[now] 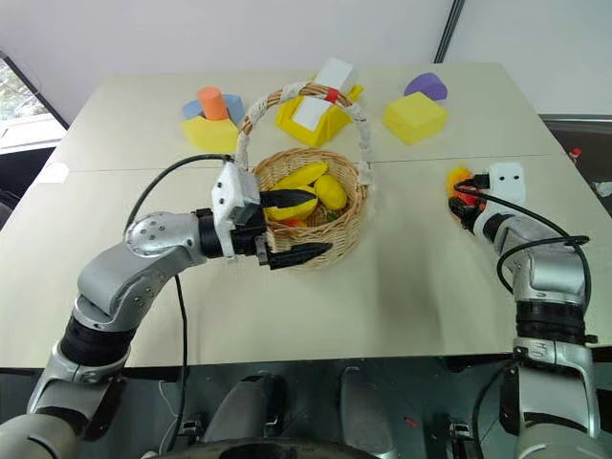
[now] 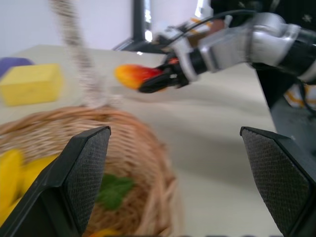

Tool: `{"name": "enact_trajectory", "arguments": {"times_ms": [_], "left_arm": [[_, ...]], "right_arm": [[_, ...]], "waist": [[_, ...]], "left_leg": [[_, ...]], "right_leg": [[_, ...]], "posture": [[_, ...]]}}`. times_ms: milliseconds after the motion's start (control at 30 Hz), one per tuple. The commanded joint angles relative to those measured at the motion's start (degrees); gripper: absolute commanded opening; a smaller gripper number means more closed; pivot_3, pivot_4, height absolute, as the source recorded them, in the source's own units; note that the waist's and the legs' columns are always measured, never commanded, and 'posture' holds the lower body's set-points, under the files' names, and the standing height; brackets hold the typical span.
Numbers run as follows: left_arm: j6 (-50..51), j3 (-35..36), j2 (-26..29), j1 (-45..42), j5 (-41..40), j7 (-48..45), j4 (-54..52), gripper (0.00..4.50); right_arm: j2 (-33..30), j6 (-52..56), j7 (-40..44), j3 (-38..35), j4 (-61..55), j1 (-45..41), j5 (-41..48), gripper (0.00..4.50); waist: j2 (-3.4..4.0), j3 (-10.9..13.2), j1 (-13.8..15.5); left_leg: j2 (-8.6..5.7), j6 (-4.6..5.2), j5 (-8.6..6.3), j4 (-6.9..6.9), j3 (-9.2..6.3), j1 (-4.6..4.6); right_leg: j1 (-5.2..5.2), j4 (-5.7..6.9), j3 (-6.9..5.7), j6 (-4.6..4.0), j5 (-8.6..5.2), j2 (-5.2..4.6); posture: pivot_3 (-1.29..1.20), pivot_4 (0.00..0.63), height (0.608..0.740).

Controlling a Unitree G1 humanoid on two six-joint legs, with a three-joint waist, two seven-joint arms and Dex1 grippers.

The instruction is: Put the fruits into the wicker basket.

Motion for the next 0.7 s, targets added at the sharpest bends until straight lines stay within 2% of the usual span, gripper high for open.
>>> {"name": "enact_trajectory", "arguments": {"times_ms": [33,100,167,267,367,433,567,633,700], "left_arm": [[-1.7,7.0,2.9,2.5,-2.7,-1.8,-1.4,4.5],[-1.7,12.7,6.0,5.6,-4.9,-3.9,-0.3,4.5],[-2.2,15.7,8.4,7.7,-5.6,-5.5,0.8,4.5],[-3.6,17.6,10.6,9.3,-5.2,-7.2,2.9,4.5],[-4.4,18.0,11.4,9.5,-4.8,-7.6,4.1,4.5],[-4.6,17.9,11.3,9.5,-4.8,-7.5,4.2,4.5],[-4.9,17.8,10.8,10.4,-5.0,-6.0,2.3,4.5],[-4.9,17.5,10.4,10.4,-5.1,-5.4,1.7,4.5],[-4.8,17.3,9.8,10.4,-5.2,-4.4,0.7,4.5]], "right_arm": [[-5.5,-1.5,8.3,-2.0,-15.3,5.4,2.6,1.85],[-9.3,-1.6,18.1,-5.0,-27.8,11.0,9.6,1.85],[-11.2,0.0,23.9,-6.7,-36.5,13.6,16.7,1.85],[-9.9,4.8,22.2,-1.5,-42.9,8.8,23.0,1.85],[-5.2,8.8,16.1,8.7,-43.9,-0.3,21.0,1.85],[-2.1,10.5,13.2,13.0,-42.3,-5.1,19.1,1.85],[8.0,13.5,4.6,21.7,-32.2,-15.9,12.0,1.85],[10.6,13.3,3.6,23.6,-28.5,-18.1,9.6,1.85],[12.1,12.3,3.2,24.4,-26.6,-19.6,7.9,2.88]], "waist": [[0.0,0.0,0.0],[0.02,0.0,-0.1],[0.04,0.0,-0.4],[0.01,0.0,-0.4],[-0.05,0.0,-0.3],[-0.05,0.0,-0.2],[-0.06,0.0,0.0],[-0.06,0.0,0.0],[-0.06,0.0,0.3]], "left_leg": [[0.0,0.01,0.0,0.0,0.0,0.0],[0.01,0.02,-0.01,0.0,-0.02,-0.01],[0.08,0.05,-0.03,-0.02,-0.01,0.04],[0.16,0.05,-0.03,-0.01,-0.02,0.18],[0.15,-0.02,0.01,0.06,-0.01,0.29],[0.15,-0.02,0.01,0.07,-0.02,0.25],[0.09,-0.04,0.02,0.03,-0.06,-0.05],[0.07,-0.05,0.02,-0.01,-0.05,-0.1],[0.03,-0.06,0.02,-0.07,-0.12,-0.17]], "right_leg": [[0.0,-0.02,-0.01,0.0,0.0,0.0],[0.02,-0.03,-0.02,0.01,-0.01,0.0],[0.03,-0.04,-0.02,0.02,-0.02,0.02],[0.19,-0.04,-0.07,0.02,-0.01,0.05],[0.29,-0.05,-0.07,0.0,-0.02,0.01],[0.25,-0.04,-0.06,-0.01,-0.02,0.0],[-0.08,-0.02,-0.06,-0.02,0.0,-0.1],[-0.16,-0.03,-0.05,-0.02,0.0,-0.13],[-0.2,-0.05,-0.08,-0.03,0.0,-0.17]], "posture": [[0.0,0.15,0.74],[0.0,0.15,0.74],[0.0,0.15,0.74],[0.0,0.15,0.74],[0.0,0.15,0.74],[0.0,0.15,0.74],[0.0,0.15,0.74],[0.0,0.15,0.74],[0.0,0.15,0.74]]}}
